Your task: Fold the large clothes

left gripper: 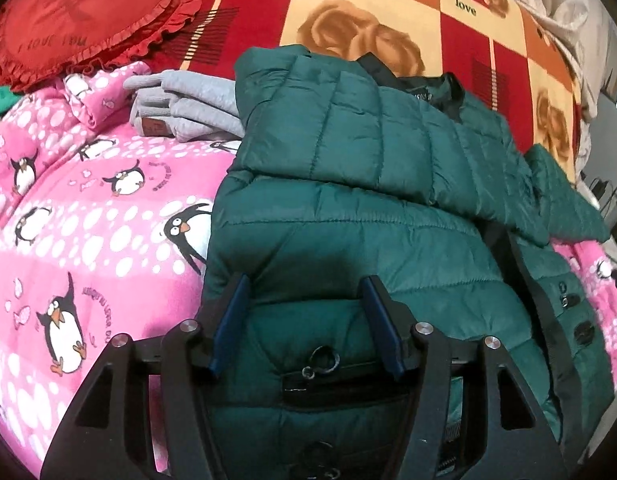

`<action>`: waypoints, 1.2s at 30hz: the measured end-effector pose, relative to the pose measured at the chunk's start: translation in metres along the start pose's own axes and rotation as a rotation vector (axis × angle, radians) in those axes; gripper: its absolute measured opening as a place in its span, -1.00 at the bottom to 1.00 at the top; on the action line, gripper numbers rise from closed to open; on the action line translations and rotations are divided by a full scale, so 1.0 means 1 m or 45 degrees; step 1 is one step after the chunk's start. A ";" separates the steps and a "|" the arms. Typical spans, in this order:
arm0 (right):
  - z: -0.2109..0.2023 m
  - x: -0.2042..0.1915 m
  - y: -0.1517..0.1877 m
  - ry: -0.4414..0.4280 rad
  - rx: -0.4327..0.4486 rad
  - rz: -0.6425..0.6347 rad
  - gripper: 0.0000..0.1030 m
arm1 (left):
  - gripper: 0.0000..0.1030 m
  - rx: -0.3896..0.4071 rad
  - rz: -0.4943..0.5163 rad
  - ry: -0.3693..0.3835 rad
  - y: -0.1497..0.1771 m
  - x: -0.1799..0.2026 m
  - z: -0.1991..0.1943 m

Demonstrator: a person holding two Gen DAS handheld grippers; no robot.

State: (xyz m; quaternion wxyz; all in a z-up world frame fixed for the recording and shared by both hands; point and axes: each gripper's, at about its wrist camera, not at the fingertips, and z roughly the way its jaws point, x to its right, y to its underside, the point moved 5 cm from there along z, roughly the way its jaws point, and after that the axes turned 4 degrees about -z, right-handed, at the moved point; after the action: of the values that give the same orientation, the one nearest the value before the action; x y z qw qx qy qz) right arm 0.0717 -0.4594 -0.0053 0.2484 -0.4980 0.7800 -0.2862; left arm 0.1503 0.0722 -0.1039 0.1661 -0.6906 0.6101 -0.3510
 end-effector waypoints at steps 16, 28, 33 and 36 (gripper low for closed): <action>0.108 0.121 -0.096 -0.199 0.095 0.534 0.19 | 0.22 0.015 -0.044 0.045 -0.003 -0.001 0.003; 0.093 0.096 -0.106 0.042 0.215 0.373 -0.61 | 0.23 0.017 -0.049 0.051 -0.004 -0.001 0.005; 0.061 0.041 -0.095 0.064 0.238 0.152 -0.62 | 0.23 0.019 -0.047 0.049 -0.004 -0.001 0.005; 0.042 -0.013 -0.080 0.029 0.263 0.019 -0.69 | 0.23 0.020 -0.047 0.050 -0.005 -0.001 0.005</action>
State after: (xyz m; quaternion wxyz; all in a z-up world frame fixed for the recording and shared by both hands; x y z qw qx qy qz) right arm 0.1564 -0.4828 0.0216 0.2914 -0.4607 0.7528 -0.3688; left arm 0.1569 0.0731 -0.1046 0.1530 -0.6935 0.5975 -0.3724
